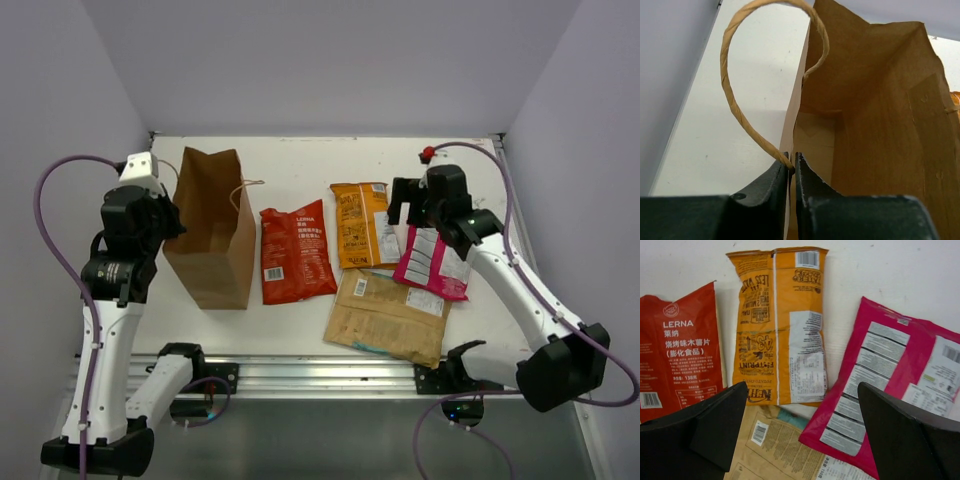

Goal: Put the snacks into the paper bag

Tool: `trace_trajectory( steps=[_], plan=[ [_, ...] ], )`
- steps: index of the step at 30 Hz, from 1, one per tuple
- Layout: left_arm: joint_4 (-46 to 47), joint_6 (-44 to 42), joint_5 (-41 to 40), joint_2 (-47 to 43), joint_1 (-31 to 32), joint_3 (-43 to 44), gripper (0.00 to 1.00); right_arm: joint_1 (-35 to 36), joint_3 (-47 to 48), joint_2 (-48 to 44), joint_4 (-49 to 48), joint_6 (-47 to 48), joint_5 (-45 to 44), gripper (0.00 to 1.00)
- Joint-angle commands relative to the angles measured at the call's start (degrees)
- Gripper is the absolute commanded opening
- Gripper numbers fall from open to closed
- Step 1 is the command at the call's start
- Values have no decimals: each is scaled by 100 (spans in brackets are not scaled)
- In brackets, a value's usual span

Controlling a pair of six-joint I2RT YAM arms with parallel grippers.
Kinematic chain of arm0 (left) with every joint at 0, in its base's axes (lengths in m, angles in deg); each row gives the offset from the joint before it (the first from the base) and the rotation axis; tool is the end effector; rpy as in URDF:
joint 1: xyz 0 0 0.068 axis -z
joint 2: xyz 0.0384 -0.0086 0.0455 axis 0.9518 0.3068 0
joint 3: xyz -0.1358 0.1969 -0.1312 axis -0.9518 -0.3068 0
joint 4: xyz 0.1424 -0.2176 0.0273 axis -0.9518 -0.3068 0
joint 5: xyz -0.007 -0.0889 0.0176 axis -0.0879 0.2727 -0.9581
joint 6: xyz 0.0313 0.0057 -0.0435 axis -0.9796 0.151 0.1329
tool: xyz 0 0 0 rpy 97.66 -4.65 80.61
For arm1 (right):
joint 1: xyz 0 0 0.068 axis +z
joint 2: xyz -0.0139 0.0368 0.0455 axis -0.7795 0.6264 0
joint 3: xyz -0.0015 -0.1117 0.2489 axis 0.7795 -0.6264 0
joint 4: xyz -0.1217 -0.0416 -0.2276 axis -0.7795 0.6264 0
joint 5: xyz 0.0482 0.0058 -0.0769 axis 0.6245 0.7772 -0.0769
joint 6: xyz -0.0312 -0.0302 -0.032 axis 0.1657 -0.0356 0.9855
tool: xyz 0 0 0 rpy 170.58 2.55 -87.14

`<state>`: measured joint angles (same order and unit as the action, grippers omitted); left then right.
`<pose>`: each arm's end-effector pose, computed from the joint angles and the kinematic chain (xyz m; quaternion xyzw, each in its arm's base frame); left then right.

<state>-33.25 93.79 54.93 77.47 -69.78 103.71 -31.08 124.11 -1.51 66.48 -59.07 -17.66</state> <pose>0.1552 -0.0018 0.4002 -0.1196 0.8274 -0.0235 0.5482 0.2488 0.0853 0.3412 0.0107 0.8860 0.0797 0.4566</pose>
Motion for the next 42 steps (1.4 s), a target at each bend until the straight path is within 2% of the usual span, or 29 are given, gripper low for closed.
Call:
trace_trajectory(
  steps=[1,2,4,9,17,30,36,42],
  plan=[
    [42,-75,-3,59,46,-165,11,183,-592,383,-892,-86,877,97],
    [42,-75,-12,51,55,-175,4,227,-699,480,-1268,-130,1078,97],
    [51,-75,-82,51,73,-218,0,402,-823,770,-1543,-254,1352,97],
    [69,-110,-99,-20,117,-254,0,754,-797,1658,-2273,-333,1116,97],
    [113,-180,-47,-116,196,-342,0,763,-305,2432,-2265,-105,-351,98],
    [95,-224,-64,-73,240,-324,0,562,573,3741,-2520,616,-1276,99],
    [42,-233,-56,-116,240,-307,0,-18,802,4102,-2836,713,-697,99],
    [16,-216,-47,-116,240,-307,0,-432,1538,4716,-2547,994,814,98]
  ],
)
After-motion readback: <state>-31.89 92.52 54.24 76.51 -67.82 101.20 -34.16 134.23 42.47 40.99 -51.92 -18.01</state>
